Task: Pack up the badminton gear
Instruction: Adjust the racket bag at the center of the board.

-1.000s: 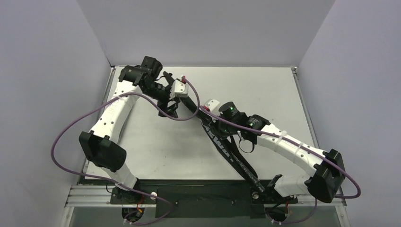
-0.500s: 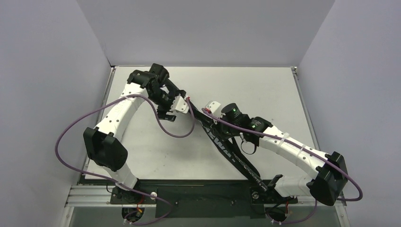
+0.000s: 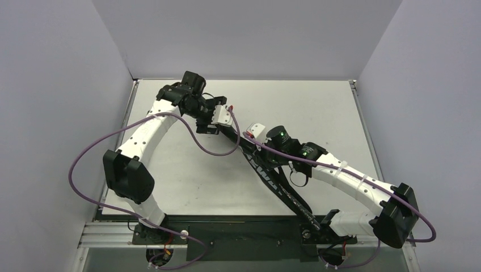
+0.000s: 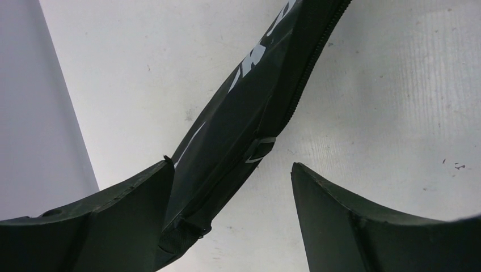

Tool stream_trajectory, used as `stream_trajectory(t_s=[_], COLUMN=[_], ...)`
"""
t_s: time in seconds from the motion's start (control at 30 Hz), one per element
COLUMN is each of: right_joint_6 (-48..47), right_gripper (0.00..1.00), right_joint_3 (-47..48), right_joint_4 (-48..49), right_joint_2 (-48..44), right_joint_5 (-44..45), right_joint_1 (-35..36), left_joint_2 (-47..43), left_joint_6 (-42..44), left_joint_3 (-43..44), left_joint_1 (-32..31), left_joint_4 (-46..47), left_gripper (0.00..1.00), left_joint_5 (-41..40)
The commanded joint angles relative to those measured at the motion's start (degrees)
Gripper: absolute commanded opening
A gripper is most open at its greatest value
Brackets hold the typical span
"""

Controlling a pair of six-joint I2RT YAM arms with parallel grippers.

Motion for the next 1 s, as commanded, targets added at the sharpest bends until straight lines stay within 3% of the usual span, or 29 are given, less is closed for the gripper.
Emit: stream_trajectory(t_s=[0.0, 0.07, 0.13, 0.17, 0.2, 0.27, 0.3, 0.5, 0.77, 0.97], right_joint_6=[-0.2, -0.1, 0.0, 0.2, 0.2, 0.3, 0.4, 0.5, 0.0, 3.9], right_gripper=[0.0, 0.0, 0.0, 0.0, 0.0, 0.0, 0.0, 0.0, 0.0, 0.0], right_joint_3=[0.6, 0.4, 0.0, -0.1, -0.4, -0.6, -0.8, -1.1, -1.5, -1.5], right_joint_4=[4.7, 5.2, 5.6, 5.8, 5.9, 5.9, 6.0, 6.8, 7.5, 12.0], right_joint_2=[-2.6, -2.7, -2.9, -2.9, -3.0, -3.0, -3.0, -2.6, -2.7, -2.8], right_joint_5=[-1.2, -1.1, -1.1, -1.0, -1.0, -0.9, -0.8, -0.7, -0.8, 2.1], right_joint_1=[0.8, 0.9, 1.1, 1.2, 1.3, 1.6, 1.7, 2.3, 2.2, -2.3], left_joint_2=[0.6, 0.9, 1.5, 1.9, 2.1, 2.6, 2.9, 2.6, 2.8, 3.3], left_joint_6=[-0.9, -0.6, -0.7, -1.2, -1.6, -3.1, -4.0, -7.1, -5.5, -6.7], left_joint_3=[-1.1, -1.6, -1.4, -1.1, -0.5, 1.0, 1.5, 5.5, 10.7, 13.1], left_joint_1=[-0.4, -0.6, -0.6, -0.6, -0.6, -0.6, -0.6, -0.6, -0.8, 1.1], left_joint_4=[4.2, 4.8, 5.2, 5.4, 5.6, 5.3, 5.1, 2.1, -9.3, -18.1], left_gripper=[0.85, 0.79, 0.64, 0.5, 0.43, 0.04, 0.01, 0.0, 0.0, 0.0], left_joint_5=[-0.7, -1.3, -1.6, -1.7, -1.8, -1.8, -1.8, -0.1, 0.9, 1.6])
